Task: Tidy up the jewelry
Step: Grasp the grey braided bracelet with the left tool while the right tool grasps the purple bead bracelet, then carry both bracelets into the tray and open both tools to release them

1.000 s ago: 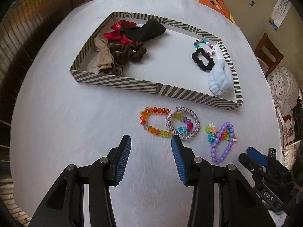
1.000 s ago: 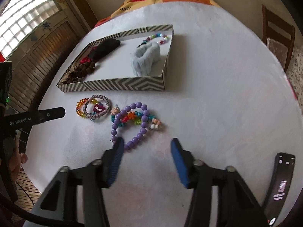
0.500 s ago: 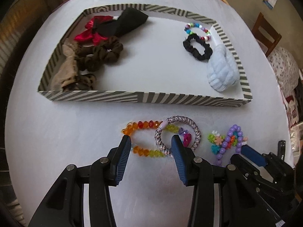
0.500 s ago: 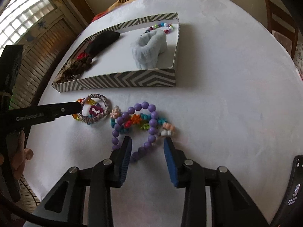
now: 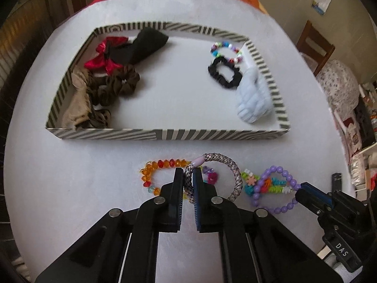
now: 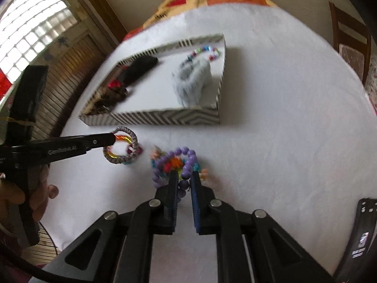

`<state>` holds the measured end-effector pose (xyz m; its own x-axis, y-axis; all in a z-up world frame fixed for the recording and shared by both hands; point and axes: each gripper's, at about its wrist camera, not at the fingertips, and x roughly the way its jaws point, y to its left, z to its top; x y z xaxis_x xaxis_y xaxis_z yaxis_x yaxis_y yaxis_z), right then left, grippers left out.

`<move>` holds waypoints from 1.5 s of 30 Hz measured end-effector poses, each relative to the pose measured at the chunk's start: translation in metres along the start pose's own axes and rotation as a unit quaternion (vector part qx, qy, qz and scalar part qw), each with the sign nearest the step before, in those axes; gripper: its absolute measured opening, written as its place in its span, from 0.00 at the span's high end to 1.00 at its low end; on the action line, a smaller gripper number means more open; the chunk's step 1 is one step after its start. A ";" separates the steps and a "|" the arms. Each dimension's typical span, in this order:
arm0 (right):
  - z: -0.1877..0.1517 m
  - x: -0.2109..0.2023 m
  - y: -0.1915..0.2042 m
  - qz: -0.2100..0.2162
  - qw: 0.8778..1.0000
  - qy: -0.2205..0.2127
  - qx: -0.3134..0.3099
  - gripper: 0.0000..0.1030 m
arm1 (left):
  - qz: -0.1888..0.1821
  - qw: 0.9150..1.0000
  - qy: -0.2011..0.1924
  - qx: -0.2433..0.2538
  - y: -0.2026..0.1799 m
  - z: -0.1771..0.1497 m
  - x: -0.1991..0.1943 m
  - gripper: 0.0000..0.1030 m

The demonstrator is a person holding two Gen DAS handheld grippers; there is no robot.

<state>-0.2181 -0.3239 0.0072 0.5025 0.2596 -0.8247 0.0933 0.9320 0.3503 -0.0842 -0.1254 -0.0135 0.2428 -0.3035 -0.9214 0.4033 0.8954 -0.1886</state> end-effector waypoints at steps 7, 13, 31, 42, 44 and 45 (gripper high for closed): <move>0.009 -0.027 0.006 0.022 0.999 -0.020 -0.013 0.90 | 0.004 0.999 -0.032 -0.022 0.005 -0.003 -0.031 1.00; -0.005 -0.017 -0.018 -0.019 1.000 0.023 -0.007 0.90 | 0.008 0.999 -0.033 -0.034 0.007 -0.013 -0.037 1.00; 0.005 0.030 -0.028 -0.041 0.991 0.086 -0.095 0.84 | 0.012 0.998 -0.033 -0.048 0.012 -0.017 -0.042 1.00; 0.016 -0.039 -0.024 0.051 0.998 0.015 -0.039 0.91 | 0.008 0.998 -0.042 -0.054 0.013 -0.016 -0.052 1.00; 0.021 -0.055 -0.016 0.060 0.997 -0.003 -0.044 0.91 | 0.006 0.998 -0.046 -0.051 0.011 -0.015 -0.056 1.00; 0.023 -0.060 -0.013 0.061 0.997 -0.007 -0.046 0.91 | 0.006 0.998 -0.048 -0.049 0.009 -0.014 -0.058 1.00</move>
<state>-0.2296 -0.3576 0.0624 0.5175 0.3703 -0.7714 -0.0488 0.9128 0.4055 -0.1065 -0.0951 0.0332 0.3331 -0.3183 -0.8875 0.3130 0.9253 -0.2144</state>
